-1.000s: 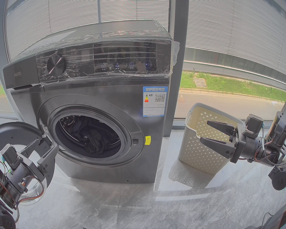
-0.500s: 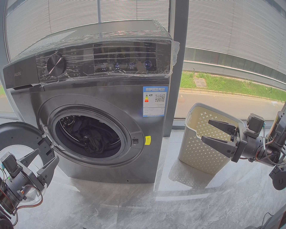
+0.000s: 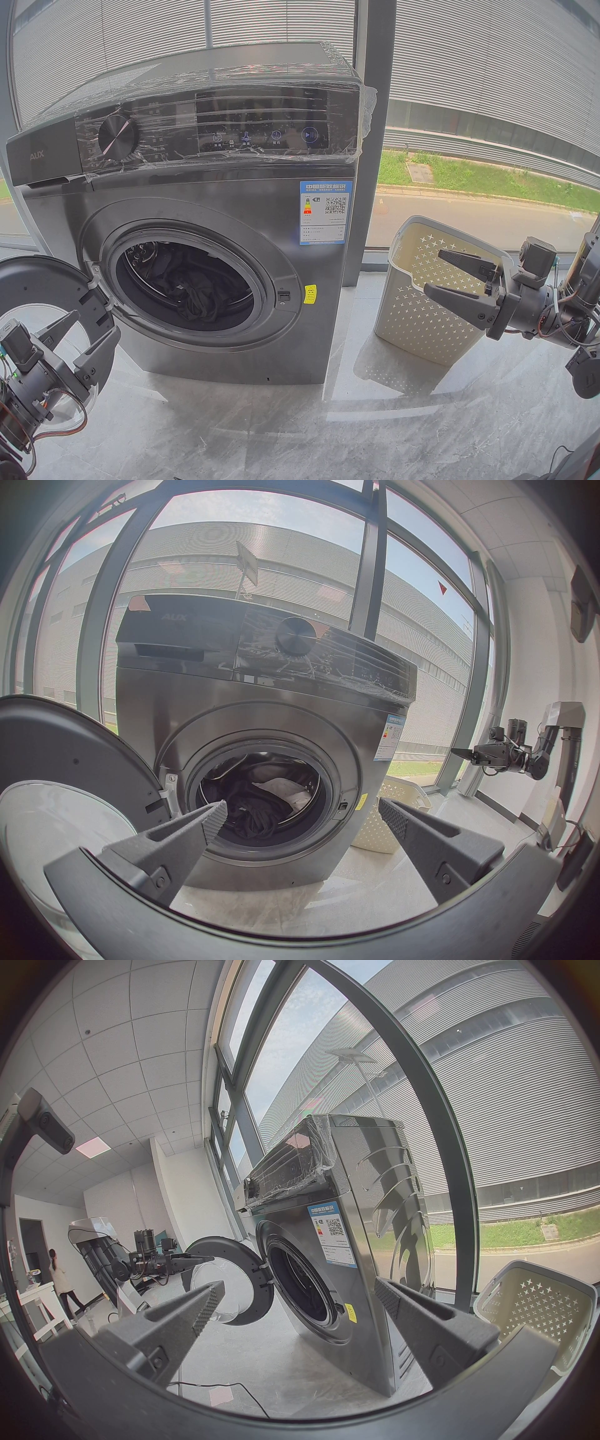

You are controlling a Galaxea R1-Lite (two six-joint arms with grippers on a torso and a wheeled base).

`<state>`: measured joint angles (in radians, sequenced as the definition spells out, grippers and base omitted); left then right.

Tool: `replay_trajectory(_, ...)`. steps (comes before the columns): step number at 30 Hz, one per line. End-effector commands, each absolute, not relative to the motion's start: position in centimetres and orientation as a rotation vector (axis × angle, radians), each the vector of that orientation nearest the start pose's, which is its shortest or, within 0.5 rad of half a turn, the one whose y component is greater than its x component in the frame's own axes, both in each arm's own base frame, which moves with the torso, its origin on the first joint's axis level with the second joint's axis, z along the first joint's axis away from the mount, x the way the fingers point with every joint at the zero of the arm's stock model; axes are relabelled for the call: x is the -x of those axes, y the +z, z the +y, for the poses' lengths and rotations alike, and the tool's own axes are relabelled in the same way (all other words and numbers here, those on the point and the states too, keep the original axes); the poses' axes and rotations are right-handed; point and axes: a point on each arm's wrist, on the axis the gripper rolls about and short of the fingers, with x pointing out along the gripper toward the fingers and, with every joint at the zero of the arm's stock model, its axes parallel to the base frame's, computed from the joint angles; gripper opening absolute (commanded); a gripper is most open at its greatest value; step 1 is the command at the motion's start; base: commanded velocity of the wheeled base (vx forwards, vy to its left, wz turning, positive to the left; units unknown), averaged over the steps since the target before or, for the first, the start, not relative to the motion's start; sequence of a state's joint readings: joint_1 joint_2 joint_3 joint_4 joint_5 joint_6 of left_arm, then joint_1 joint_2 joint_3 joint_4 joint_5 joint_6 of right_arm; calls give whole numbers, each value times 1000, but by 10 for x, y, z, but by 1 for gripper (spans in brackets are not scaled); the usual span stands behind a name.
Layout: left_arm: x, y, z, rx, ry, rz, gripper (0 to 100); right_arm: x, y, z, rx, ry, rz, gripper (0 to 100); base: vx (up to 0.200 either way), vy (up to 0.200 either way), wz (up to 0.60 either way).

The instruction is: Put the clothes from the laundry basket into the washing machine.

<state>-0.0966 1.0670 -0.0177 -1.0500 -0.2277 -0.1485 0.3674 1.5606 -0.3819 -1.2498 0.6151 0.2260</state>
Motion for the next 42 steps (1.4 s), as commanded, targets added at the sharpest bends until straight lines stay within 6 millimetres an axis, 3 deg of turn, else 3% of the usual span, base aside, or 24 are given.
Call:
replay_trajectory(1,-102,148,-15,141,-323,9,100,-208,178,94,-193,990,21,100,0,0,0)
replay_trajectory(3,-100,149,-15,135,-323,-2,100,-206,177,94,-190,991,21,100,0,0,0)
replay_trajectory(11,-57,159,-11,102,-353,-164,100,-169,168,81,-142,1015,23,100,0,0,0)
replay_trajectory(15,-21,145,-8,78,-350,-190,100,-148,166,71,-134,1008,7,100,0,0,0)
replay_trajectory(22,23,125,-3,7,-317,-174,100,-126,174,61,-125,1012,-69,100,0,0,0)
replay_trajectory(30,27,129,0,3,-210,-167,100,-123,172,55,-120,983,-72,100,0,0,0)
replay_trajectory(36,16,96,1,-5,-132,-86,100,-116,165,53,-120,979,-54,100,0,0,0)
replay_trajectory(42,15,88,3,16,-38,-6,100,-115,166,49,-117,954,-67,100,0,0,0)
